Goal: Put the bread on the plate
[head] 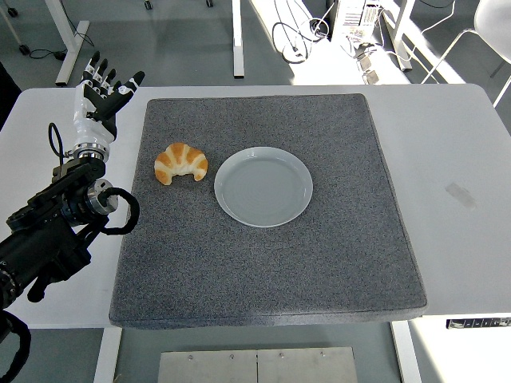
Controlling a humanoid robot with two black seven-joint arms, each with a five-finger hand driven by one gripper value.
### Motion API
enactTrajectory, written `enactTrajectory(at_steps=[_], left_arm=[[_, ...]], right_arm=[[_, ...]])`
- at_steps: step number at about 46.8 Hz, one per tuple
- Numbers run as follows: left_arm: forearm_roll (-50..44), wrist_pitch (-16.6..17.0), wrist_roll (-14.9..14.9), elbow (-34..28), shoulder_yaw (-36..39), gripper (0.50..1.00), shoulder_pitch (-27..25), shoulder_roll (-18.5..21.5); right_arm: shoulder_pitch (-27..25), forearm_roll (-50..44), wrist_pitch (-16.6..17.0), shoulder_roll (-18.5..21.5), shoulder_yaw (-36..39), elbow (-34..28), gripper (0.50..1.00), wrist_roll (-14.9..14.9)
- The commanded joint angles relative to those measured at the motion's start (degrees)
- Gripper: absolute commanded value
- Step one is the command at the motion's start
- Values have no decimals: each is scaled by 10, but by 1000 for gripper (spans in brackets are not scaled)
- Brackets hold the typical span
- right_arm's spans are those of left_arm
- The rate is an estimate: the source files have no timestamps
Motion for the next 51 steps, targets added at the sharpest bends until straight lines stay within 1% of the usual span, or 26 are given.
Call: enactTrajectory(at_steps=[1,4,8,17,28,35,39,41,45,51], left_arm=[[1,0,0,0,1,986,-1,0],[1,-1,0,0,1,986,-1,0],[2,-11,0,0,2,987,-3,0],[1,-11,0,0,1,987,0,-2],[3,-13,0,0,1,986,-11,11],[4,-18,68,0,2,974,-34,29],[6,-18,103,0,4,960,-52,34],[13,-19,119,-1,13,943,-59,43],[26,-19,141,-2,51,901,-74,63],[36,-18,167,-5,108,893,-98,79]], right_arm=[[0,0,0,0,0,0,1000,0],[0,0,0,0,0,0,1000,0],[0,0,0,0,0,0,1000,0],[0,0,0,0,0,0,1000,0],[0,0,0,0,0,0,1000,0],[0,0,0,0,0,0,1000,0],[0,0,0,0,0,0,1000,0],[0,0,0,0,0,0,1000,0],[0,0,0,0,0,0,1000,0],[0,0,0,0,0,0,1000,0]])
